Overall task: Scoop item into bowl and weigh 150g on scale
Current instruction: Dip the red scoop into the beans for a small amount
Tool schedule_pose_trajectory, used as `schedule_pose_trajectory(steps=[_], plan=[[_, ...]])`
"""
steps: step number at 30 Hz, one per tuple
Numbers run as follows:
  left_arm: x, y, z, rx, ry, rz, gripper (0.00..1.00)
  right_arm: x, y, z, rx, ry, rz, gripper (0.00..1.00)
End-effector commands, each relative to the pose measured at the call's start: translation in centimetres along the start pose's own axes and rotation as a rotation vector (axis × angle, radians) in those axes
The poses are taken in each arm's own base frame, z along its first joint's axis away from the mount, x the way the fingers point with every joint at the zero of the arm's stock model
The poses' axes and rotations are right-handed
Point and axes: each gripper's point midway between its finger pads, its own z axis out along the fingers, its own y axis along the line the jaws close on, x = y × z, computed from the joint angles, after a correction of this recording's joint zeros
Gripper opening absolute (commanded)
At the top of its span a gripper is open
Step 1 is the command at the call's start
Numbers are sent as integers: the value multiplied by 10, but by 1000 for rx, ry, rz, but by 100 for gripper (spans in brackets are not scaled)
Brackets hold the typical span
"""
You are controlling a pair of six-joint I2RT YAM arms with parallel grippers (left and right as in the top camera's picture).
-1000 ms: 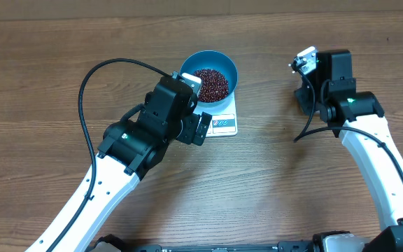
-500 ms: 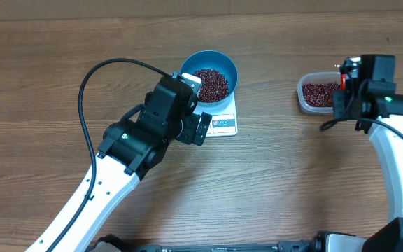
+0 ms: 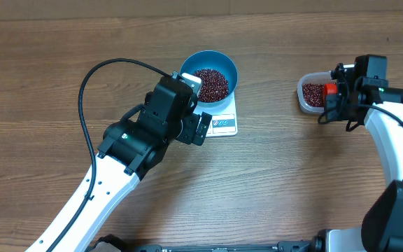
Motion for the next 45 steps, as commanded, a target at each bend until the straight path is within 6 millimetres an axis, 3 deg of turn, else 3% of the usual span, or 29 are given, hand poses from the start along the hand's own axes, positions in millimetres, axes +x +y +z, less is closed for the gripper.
schedule_pose_trajectory(steps=[1,6,11,24,31,45], plan=[[-8,3,-7,-7,-27,-2,100,2,2,10,-16,19,9,4],[-8,3,-7,-7,-27,-2,100,3,4,12,-27,23,8,4],[-8,3,-7,-7,-27,-2,100,1,22,11,-132,9,10,4],[-8,3,-7,-7,-27,-2,99,7,44,6,-264,28,19,4],[-8,3,-7,-7,-27,-2,100,-1,41,3,-327,-21,61,4],[-8,3,-7,-7,-27,-2,99,-6,8,-12,-491,-123,239,4]])
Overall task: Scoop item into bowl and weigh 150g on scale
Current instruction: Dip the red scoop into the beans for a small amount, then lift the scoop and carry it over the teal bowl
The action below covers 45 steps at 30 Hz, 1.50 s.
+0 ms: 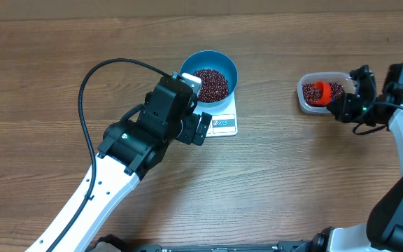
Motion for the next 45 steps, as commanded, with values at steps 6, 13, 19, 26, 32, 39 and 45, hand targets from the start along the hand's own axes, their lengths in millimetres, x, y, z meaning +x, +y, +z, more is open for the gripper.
schedule_pose_trajectory(steps=[6,13,19,26,32,39,45], plan=[[-8,3,-7,-7,-27,-2,100,-7,6,-15,-174,-75,81,4],[-8,3,-7,-7,-27,-2,100,-12,5,-29,-277,-121,212,4],[-8,3,-7,-7,-27,-2,100,-14,19,-34,-368,-118,290,4],[-8,3,-7,-7,-27,-2,100,-22,67,-41,-581,-118,243,4],[-8,3,-7,-7,-27,-2,100,-19,104,-28,-623,-56,175,4],[-8,3,-7,-7,-27,-2,100,-33,155,-12,-679,-41,104,4],[-8,3,-7,-7,-27,-2,100,-45,189,7,-630,-65,41,4]])
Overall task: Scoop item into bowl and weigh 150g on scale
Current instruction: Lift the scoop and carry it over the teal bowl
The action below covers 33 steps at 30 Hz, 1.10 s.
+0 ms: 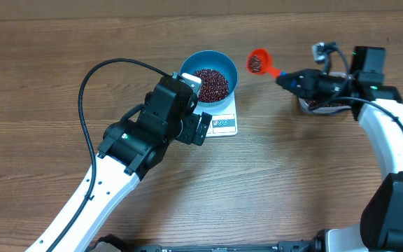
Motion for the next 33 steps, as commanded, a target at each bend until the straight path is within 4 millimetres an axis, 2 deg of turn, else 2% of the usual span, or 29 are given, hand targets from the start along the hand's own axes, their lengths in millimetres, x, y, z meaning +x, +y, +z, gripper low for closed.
schedule_pose_trajectory(steps=[1,6,12,17,25,33], plan=[[-8,3,-7,-7,-27,-2,100,0,7,21,26,8,20,4],[-8,3,-7,-7,-27,-2,100,1,24,50,49,11,-93,4],[-8,3,-7,-7,-27,-2,100,0,15,74,233,-22,-209,4],[-8,3,-7,-7,-27,-2,100,9,23,88,260,32,-521,4],[-8,3,-7,-7,-27,-2,100,14,28,93,244,73,-762,4],[-8,3,-7,-7,-27,-2,99,12,29,93,243,71,-810,4]])
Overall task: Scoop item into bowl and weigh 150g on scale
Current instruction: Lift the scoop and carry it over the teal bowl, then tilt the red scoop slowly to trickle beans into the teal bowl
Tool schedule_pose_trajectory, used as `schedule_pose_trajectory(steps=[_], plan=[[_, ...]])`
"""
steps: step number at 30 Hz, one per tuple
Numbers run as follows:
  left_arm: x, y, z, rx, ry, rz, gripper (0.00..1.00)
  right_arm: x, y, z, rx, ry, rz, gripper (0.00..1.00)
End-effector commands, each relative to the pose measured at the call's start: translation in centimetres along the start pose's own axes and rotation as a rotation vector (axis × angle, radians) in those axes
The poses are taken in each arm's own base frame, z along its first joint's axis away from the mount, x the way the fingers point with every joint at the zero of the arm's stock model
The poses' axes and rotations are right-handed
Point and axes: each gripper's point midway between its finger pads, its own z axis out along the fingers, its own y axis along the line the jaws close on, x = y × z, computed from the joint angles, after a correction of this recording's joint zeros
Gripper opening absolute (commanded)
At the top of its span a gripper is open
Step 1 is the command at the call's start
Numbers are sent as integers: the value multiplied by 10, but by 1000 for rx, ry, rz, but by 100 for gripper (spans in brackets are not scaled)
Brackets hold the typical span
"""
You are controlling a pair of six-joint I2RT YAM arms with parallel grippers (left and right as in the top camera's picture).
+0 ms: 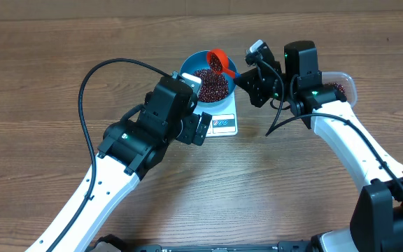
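A blue bowl point(228, 68) holding red beans stands on a white scale point(224, 124) at the middle of the table. A red scoop point(217, 61) with beans in it is tilted over the bowl's right side. My right gripper point(242, 75) is shut on its handle, just right of the bowl. My left gripper point(192, 84) sits at the bowl's left rim; its fingers are hidden under the wrist, so their state does not show.
A clear plastic tub of red beans point(343, 84) stands at the right, mostly covered by my right arm. A black cable loops from the left arm over the table at the left.
My right gripper has moved left with the scoop, from between tub and bowl to over the bowl's right side; the scoop is now tilted. The left arm has not moved.
My right gripper held the red scoop at the bean tub. Then the scoop lay in the tub's beans. Then it was held, loaded, between tub and bowl. Now it is tilted over the bowl. The left gripper stayed at the bowl's rim throughout.
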Motion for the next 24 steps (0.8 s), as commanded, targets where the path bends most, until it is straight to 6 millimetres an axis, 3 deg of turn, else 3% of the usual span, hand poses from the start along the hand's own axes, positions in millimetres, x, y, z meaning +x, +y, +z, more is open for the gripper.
schedule_pose_trajectory(steps=[1,24], plan=[[-8,3,-7,-7,-27,-2,100,-1,-1,2,5,-3,-47,4],[-8,3,-7,-7,-27,-2,99,-3,-1,2,6,-11,-50,4]])
